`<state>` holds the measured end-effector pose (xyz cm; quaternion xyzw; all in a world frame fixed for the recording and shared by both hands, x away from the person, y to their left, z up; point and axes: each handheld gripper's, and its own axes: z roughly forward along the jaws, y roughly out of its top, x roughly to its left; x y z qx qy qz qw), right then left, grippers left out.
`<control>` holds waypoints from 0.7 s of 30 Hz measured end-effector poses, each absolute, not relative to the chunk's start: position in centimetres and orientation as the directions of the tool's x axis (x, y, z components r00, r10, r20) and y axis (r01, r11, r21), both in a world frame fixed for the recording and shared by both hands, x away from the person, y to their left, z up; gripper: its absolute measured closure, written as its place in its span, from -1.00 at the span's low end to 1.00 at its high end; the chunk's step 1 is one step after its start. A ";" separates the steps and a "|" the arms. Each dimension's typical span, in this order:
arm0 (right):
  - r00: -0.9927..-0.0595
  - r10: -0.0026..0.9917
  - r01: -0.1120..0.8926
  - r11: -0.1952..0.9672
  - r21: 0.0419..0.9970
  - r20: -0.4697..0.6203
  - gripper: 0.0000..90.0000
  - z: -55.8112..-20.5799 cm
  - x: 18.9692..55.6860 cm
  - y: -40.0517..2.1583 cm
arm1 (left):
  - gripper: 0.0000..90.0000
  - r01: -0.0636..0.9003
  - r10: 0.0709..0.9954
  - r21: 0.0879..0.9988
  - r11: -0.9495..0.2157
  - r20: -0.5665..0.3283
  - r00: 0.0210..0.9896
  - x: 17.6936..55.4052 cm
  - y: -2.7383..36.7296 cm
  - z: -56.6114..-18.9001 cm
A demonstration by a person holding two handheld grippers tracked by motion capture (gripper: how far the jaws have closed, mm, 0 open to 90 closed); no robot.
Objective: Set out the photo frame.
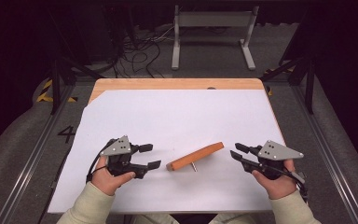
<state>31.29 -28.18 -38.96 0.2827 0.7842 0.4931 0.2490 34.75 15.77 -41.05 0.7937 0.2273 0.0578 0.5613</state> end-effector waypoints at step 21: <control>-0.726 0.682 0.221 0.358 0.907 -0.092 0.61 -39.6 31.6 -28.1 | -0.05 0.293 0.584 0.909 -0.298 -0.069 0.809 36.0 15.6 -42.9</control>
